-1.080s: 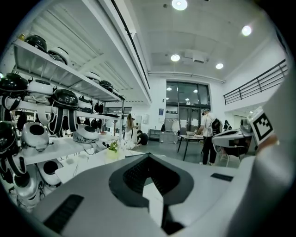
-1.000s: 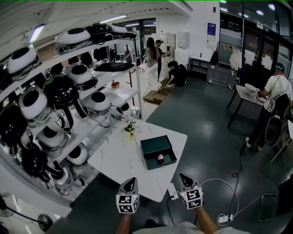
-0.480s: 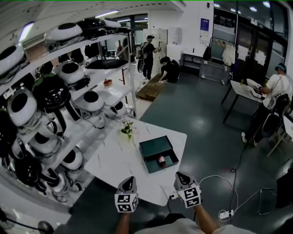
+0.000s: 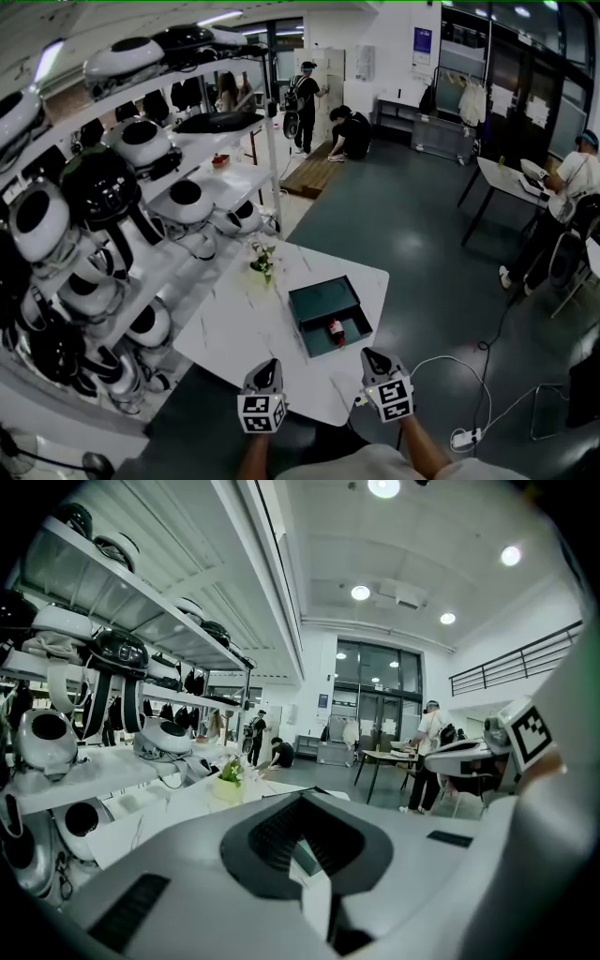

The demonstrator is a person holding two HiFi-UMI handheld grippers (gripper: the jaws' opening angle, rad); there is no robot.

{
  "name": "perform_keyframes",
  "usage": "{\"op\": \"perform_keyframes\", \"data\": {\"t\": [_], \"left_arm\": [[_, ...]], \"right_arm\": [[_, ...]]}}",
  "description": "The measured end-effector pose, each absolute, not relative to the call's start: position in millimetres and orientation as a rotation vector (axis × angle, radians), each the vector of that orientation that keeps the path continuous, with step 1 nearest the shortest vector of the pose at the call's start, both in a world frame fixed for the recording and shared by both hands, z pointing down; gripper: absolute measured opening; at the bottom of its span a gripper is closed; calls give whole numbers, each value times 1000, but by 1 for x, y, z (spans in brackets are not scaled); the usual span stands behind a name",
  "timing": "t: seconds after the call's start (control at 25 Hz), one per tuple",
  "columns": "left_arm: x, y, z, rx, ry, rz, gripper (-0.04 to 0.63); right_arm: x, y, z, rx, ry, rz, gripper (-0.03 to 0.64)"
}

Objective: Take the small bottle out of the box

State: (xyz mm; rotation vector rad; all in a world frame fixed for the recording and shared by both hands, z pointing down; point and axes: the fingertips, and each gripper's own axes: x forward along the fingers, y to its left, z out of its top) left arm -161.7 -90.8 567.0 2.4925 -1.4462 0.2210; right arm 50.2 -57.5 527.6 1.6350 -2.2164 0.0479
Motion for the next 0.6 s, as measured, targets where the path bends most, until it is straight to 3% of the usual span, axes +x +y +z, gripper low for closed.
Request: {"op": "perform_keyframes", "data": {"t": [0.6], "left_arm": [[-133, -214, 562, 2470, -1510, 267, 18]], "right_arm": [[84, -191, 534, 1608, -2268, 66, 21]]}}
